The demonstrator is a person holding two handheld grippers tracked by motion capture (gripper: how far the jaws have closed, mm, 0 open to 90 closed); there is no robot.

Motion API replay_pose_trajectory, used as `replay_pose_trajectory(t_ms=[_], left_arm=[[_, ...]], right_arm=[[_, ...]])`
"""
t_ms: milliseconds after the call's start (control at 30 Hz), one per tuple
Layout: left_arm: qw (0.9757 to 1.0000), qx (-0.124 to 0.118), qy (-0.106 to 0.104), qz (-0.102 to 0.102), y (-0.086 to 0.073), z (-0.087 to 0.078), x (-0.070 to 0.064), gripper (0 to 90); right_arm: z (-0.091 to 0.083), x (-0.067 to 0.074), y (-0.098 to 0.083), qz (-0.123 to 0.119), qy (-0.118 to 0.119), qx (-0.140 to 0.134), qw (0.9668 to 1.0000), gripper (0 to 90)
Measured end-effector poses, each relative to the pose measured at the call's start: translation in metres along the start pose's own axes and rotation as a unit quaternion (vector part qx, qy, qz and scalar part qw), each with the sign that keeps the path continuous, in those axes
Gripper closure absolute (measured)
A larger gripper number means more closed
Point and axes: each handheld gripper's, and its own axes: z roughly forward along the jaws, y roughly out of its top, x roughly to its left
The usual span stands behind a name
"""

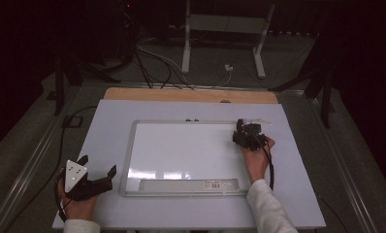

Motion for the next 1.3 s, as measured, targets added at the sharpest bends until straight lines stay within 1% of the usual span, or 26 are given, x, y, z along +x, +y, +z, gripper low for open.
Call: replay_pose_trajectory(t_ms=[67, 100, 133, 200, 233, 267, 300, 333, 400, 433, 667, 933, 1100, 1300], left_arm=[[1.0, -0.001, 0.0, 0.001, 0.0, 0.0, -0.001, 0.9], [1.0, -0.001, 0.0, 0.001, 0.0, -0.001, -0.001, 0.9], [1.0, -0.001, 0.0, 0.001, 0.0, -0.001, -0.001, 0.9], [1.0, -0.001, 0.0, 0.0, 0.0, 0.0, 0.0, 0.9], [1.0, 0.0, 0.0, 0.0, 0.0, 0.0, 0.0, 0.9], [1.0, 0.0, 0.0, 0.001, 0.0, 0.0, 0.0, 0.9], [1.0, 0.0, -0.001, 0.001, 0.0, 0.0, -0.001, 0.9], [1.0, 0.0, -0.001, 0.001, 0.0, 0.0, -0.001, 0.9], [1.0, 0.001, -0.001, 0.001, 0.0, 0.0, -0.001, 0.9], [1.0, 0.001, -0.001, 0.001, 0.0, 0.0, -0.001, 0.9], [1.0, 0.001, -0.001, 0.001, 0.001, 0.0, -0.001, 0.9], [1.0, -0.003, 0.0, 0.001, 0.001, -0.001, -0.001, 0.8], [1.0, -0.003, 0.0, 0.002, 0.001, -0.001, -0.002, 0.8], [1.0, -0.005, 0.001, 0.001, 0.001, -0.002, -0.002, 0.8]], right_arm=[[-0.004, 0.002, 0.001, -0.008, 0.017, -0.009, 0.9998, 26.4], [-0.005, 0.003, 0.002, -0.012, 0.018, -0.013, 0.9997, 24.3], [-0.007, 0.004, 0.003, -0.012, 0.026, -0.018, 0.9994, 22.0], [-0.01, 0.005, 0.004, -0.016, 0.04, -0.022, 0.9988, 15.1], [-0.011, 0.005, 0.004, -0.021, 0.047, -0.022, 0.9984, 14.0], [-0.012, 0.006, 0.005, -0.026, 0.046, -0.022, 0.9984, 13.3], [-0.014, 0.006, 0.004, -0.034, 0.049, -0.024, 0.9979, 10.5], [-0.016, 0.007, 0.004, -0.042, 0.055, -0.027, 0.9972, 7.6], [-0.019, 0.007, 0.005, -0.05, 0.062, -0.032, 0.9963, 2.8], [-0.022, 0.007, 0.005, -0.054, 0.067, -0.035, 0.9957, 1.9], [-0.039, 0.009, 0.005, -0.08, 0.089, -0.047, 0.9917, 0.0], [-0.061, 0.003, 0.004, -0.092, 0.111, -0.071, 0.987, 0.0], [-0.076, -0.005, -0.002, -0.101, 0.12, -0.088, 0.9837, 0.0], [-0.091, -0.019, -0.013, -0.097, 0.128, -0.109, 0.9809, 0.0]])
